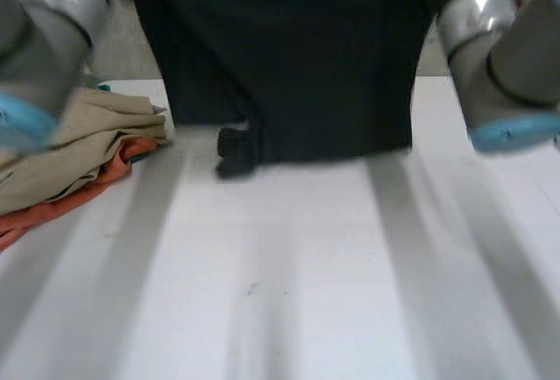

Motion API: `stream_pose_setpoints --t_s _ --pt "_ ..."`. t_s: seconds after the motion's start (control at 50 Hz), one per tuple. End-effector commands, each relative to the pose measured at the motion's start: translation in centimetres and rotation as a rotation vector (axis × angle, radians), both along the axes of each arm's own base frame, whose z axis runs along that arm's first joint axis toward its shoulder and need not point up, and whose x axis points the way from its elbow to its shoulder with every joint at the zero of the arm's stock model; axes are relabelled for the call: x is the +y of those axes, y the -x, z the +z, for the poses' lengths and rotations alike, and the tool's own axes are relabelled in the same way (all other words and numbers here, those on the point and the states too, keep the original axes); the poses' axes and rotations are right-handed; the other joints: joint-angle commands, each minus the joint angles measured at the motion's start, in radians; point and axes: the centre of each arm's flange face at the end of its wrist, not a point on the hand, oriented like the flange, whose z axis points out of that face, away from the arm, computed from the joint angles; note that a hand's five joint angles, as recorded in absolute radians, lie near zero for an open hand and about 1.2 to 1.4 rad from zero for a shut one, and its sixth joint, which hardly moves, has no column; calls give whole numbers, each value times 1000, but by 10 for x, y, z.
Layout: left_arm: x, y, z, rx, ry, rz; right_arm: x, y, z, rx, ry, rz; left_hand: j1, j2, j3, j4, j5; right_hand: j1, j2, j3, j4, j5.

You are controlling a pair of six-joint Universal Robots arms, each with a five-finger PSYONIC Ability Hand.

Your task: Fold the laundry.

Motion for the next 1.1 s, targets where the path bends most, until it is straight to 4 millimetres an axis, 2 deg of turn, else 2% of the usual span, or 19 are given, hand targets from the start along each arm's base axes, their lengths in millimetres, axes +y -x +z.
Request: stream_pose_setpoints --t_s 0.02,0.12,0.14,0.2,0.22,0.28,0.3,0.34,0.36,0.38,0.44,0.5,0.6,0.72,0.8,0.86,0.98,1.04,1.1 --pt "7 -13 53 232 220 -84 -1 1 50 -194 328 51 242 197 197 193 218 290 217 206 197 207" --pt "3 -11 12 171 54 -76 -10 -4 22 -151 240 50 242 197 197 193 218 290 217 206 197 207" --pt "2 -12 -7 147 -13 -69 -13 -6 10 -130 198 53 242 197 197 193 218 290 217 206 197 207" --pt "3 -13 -34 124 -95 -64 -18 -9 -19 -85 109 60 242 197 197 193 218 290 217 206 197 207" --pt "5 -11 -54 101 -145 -66 -20 -10 -42 -47 31 65 242 197 197 193 218 290 217 206 197 207" --pt "9 -7 -82 71 -211 -84 -19 -12 -81 12 -96 70 242 197 197 193 218 290 217 206 197 207" --pt "14 -4 -103 45 -262 -104 -17 -11 -109 55 -186 69 242 197 197 193 218 290 217 206 197 207" --pt "18 1 -126 14 -321 -130 -12 -10 -139 104 -275 65 242 197 197 193 218 290 217 206 197 207" --pt "21 3 -151 -21 -380 -148 -9 -9 -152 126 -312 62 242 197 197 193 218 290 217 206 197 207" --pt "23 4 -163 -39 -411 -152 -2 -7 -177 177 -387 59 242 197 197 193 218 290 217 206 197 207" --pt "32 3 -206 -112 -526 -161 11 1 -214 263 -494 46 242 197 197 193 218 290 217 206 197 207" --pt "44 -1 -236 -173 -621 -158 21 10 -232 313 -563 31 242 197 197 193 218 290 217 206 197 207" --pt "60 -10 -245 -216 -701 -152 43 21 -236 380 -650 31 242 197 197 193 218 290 217 206 197 207" --pt "84 -16 -234 -249 -754 -175 62 30 -211 397 -692 57 242 197 197 193 218 290 217 206 197 207" --pt "112 -25 -224 -331 -834 -190 74 35 -193 412 -707 93 242 197 197 193 218 290 217 206 197 207" --pt "131 -29 -216 -378 -882 -207 93 42 -188 482 -779 116 242 197 197 193 218 290 217 206 197 207" --pt "188 -39 -201 -488 -1063 -262 158 71 -188 810 -1052 190 242 197 197 193 218 290 217 206 197 207" --pt "213 -43 -201 -554 -1158 -292 176 81 -189 906 -1131 236 242 197 197 193 218 290 217 206 197 207" --pt "218 -43 -201 -573 -1172 -299 177 80 -189 886 -1112 252 242 197 197 193 218 290 217 206 197 207"
